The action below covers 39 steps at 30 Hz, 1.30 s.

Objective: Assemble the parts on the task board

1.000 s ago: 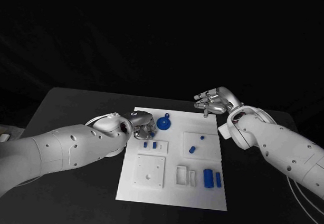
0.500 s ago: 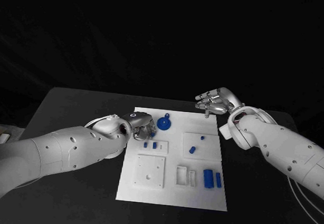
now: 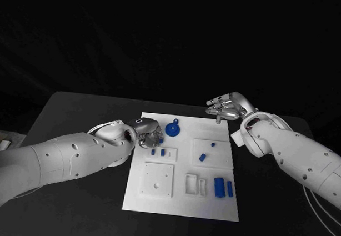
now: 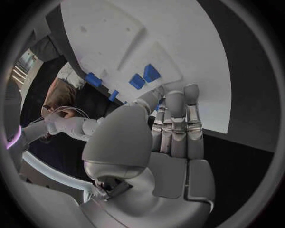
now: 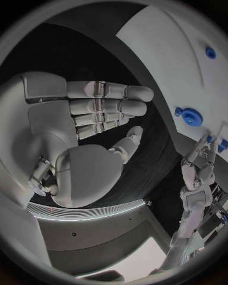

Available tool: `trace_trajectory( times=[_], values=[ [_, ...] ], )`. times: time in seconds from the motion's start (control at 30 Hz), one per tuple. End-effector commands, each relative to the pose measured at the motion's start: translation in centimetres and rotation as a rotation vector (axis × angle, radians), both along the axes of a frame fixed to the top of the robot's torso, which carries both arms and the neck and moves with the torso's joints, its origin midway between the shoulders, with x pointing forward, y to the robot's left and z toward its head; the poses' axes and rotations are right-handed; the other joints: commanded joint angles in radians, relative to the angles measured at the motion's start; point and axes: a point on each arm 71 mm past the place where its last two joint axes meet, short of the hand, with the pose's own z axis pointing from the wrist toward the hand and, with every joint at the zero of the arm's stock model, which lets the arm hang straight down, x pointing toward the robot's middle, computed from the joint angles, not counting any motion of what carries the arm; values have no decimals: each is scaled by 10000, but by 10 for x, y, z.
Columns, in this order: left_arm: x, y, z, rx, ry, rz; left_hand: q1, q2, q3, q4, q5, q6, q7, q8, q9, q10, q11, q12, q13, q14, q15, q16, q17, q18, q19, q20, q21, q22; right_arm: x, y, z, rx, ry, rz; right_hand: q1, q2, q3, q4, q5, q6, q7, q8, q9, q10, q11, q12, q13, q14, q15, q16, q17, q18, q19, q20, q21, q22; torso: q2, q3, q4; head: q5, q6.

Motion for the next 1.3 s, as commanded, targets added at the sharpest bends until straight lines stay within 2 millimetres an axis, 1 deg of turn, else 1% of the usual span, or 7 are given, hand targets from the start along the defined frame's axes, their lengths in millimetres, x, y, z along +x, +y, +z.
trace_trajectory(
  times=[0.03, 0.4, 0.63, 0.83, 1.07, 1.13, 1.3],
  values=[
    [-1, 1, -4, 165, 269, -76, 6, -111, 73, 14, 16, -91, 5, -48, -8, -75, 19, -56, -9, -55, 32, -44, -17, 74, -61, 28, -27, 188, 0, 1, -1, -102, 15, 76, -72, 5, -18, 50, 34, -28, 13, 57, 9, -93, -7, -47, -13, 45, 10, -60, 1, 113, 55, 10, 23, -6, 4, 10, 2, 0, 0],
    [5, 13, -1, 85, -30, 212, 75, -175, 161, -34, 4, -237, 63, -50, -9, -125, 46, -57, -10, -73, 49, -86, -50, 103, -78, 42, -24, 195, -2, 1, -4, -223, 340, 404, 48, 77, 38, -13, -25, 53, -7, 57, 10, -21, -42, -44, -14, 259, -47, 92, 76, 138, 248, -41, 130, 23, 2, 10, -13, -5, 12],
    [13, 28, 15, -691, -588, 703, 59, -340, -7, 20, -41, -515, 213, -41, -6, -212, 97, -54, -8, -115, 85, -173, -98, 115, -73, 79, -101, 155, -10, -2, -6, -1149, 482, 946, 170, 229, 159, -227, -390, 511, -155, 64, 16, 228, -188, -60, -12, 945, -241, 1307, 919, 176, 454, -247, 1738, 1119, 1, 3, -49, -140, 60],
    [26, 54, 35, -2664, -131, 2338, -195, 22, 248, 489, -70, -211, 239, -21, 5, 285, -44, -46, -4, -246, 1, -799, -379, 103, 4, 54, -201, 111, -21, -11, -16, -2872, 978, 1049, 226, 350, 296, -334, -879, 897, -263, 55, 21, 289, -238, -90, -19, 1008, -276, 1494, 1022, 136, 408, -289, 2132, 1371, -23, 15, -34, -253, 112],
    [37, 82, 53, -5922, 1153, 4109, -281, -38, 351, 681, -67, -88, 240, -16, 5, 253, -16, -36, 1, -240, 5, -2696, -1025, -89, -209, 25, -1060, -483, -33, -14, -23, -4768, 487, 741, 196, 67, 1067, -330, -1700, 851, -238, 51, 9, 222, -204, -95, -21, 1041, -237, 1550, 1012, 123, 410, -259, 2292, 1468, -38, 6, -44, -349, 198],
    [37, 85, 57, -6979, 1540, 4201, -622, 77, 103, 970, -744, -126, 218, -18, 6, 211, 13, -38, 2, -348, 70, -3290, -1222, -164, -343, 112, -1431, -804, -36, -15, -25, -5143, 424, 641, 187, -69, 1312, -278, -2011, 795, -224, 50, 6, 145, -177, -98, -23, 1046, -205, 1536, 980, 128, 398, -230, 2254, 1450, -46, -6, -40, -406, 202],
    [33, 86, 64, -8396, 2002, 3953, -549, 409, -915, 1196, -877, -353, 257, 120, 7, 186, 31, -34, 4, -110, 152, -4845, -1535, -314, -126, 177, -2565, -2090, -39, -15, -31, -5684, 141, 326, 137, -460, 1821, -90, -2396, 591, -158, 52, 5, -246, -57, -105, -30, 1018, -159, 1493, 898, 184, 392, -186, 2201, 1384, -45, -35, -37, -460, 216]
  ],
)
